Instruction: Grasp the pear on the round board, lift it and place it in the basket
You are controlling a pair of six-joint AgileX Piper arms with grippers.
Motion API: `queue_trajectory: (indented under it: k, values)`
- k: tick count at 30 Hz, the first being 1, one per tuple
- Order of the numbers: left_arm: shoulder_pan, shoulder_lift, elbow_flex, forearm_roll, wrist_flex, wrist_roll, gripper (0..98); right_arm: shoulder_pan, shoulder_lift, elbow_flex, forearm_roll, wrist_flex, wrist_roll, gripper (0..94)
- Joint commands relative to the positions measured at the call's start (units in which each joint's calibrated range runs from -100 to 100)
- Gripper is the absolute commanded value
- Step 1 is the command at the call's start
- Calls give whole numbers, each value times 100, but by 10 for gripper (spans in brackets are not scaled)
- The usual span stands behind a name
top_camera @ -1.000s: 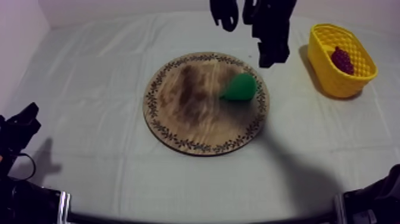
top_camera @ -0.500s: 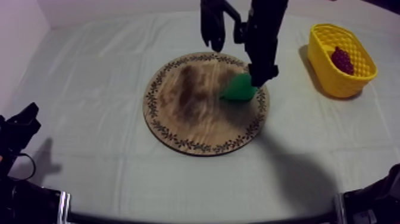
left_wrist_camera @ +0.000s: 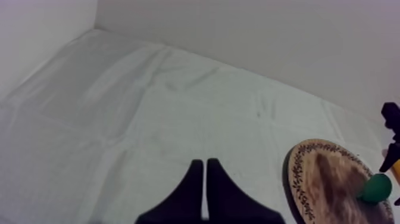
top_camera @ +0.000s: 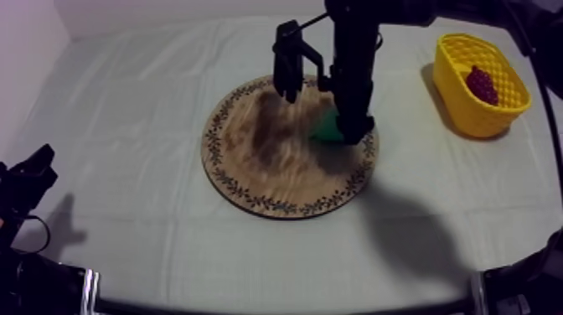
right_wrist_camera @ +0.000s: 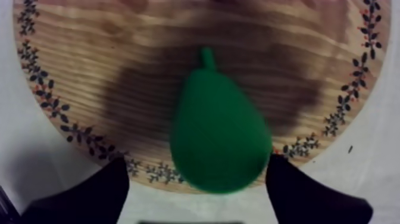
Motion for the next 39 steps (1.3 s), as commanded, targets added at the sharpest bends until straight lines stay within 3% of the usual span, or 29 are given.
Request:
queue_trajectory:
  k: [1,8,15,19,29,39]
  values:
    - [1,0,0,-2,-1,-1,1,2,190,-51,16,5,-22,641]
    - [1,0,0,-2,-1,-1,1,1,701,-328,86,-138,-93,612]
    - [1,0,0,-2,-1,-1,1,15,880,-484,125,-272,-189,439]
    - [1,0,0,-2,-1,-1,1,49,794,-517,165,-276,-252,385]
    - [1,0,0,-2,-1,-1,1,405,-475,-785,487,-396,-635,381]
    - [1,0,0,-2,-1,-1,1,1277,-1985,-523,817,-927,-1515,391]
